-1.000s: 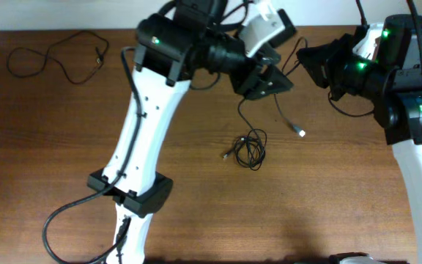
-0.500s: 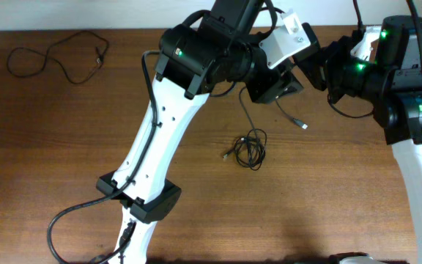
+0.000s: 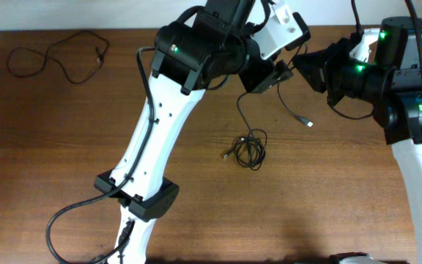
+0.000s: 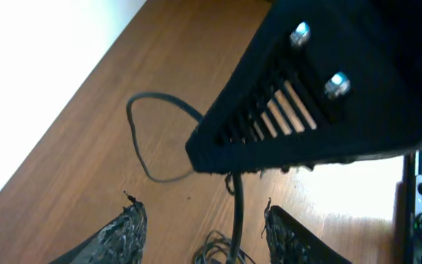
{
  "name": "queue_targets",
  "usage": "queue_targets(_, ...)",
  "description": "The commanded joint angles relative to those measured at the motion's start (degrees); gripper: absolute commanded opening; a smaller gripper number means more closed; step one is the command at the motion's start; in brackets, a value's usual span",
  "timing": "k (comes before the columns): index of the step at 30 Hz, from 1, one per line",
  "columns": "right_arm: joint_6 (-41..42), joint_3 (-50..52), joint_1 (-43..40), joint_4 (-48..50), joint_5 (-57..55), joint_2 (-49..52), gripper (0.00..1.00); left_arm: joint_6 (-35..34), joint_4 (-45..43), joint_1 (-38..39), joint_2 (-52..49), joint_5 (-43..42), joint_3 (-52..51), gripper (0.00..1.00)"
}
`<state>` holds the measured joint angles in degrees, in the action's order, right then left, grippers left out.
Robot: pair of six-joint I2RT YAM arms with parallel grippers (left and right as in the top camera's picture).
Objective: Untangle cables
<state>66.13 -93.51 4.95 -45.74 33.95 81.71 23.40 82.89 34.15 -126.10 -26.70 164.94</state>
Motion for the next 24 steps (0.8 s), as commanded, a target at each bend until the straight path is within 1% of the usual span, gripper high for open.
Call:
queue_targets(1, 2.16, -0.68, 0.28, 0.31, 0.57, -0.44, 0.04, 0.74, 0.83, -0.07, 1.38, 0.63, -0.02, 0.54)
queue_targets(11, 2.12, -0.68, 0.28, 0.11, 2.38, -0.44, 0.04, 0.74, 0.09, -0.02, 0.42, -0.87, -0.46, 0.51)
queue_targets(15, 2.12, -0.68, 0.28, 0.11, 3.96, -0.44, 0.04, 0.74, -0.57, -0.07, 0.42, -0.9, -3.13, 0.49)
queue_targets(20, 2.1, -0.68, 0.28, 0.07, 4.0, -0.44, 0.04, 0.74, -1.18, -0.07, 0.42, -0.9, -4.68, 0.42)
queue_targets(24, 2.1, -0.68, 0.28, 0.07, 3.98, -0.44, 0.04, 0.72, -1.68, -0.09, 0.42, -0.9, -4.68, 0.34)
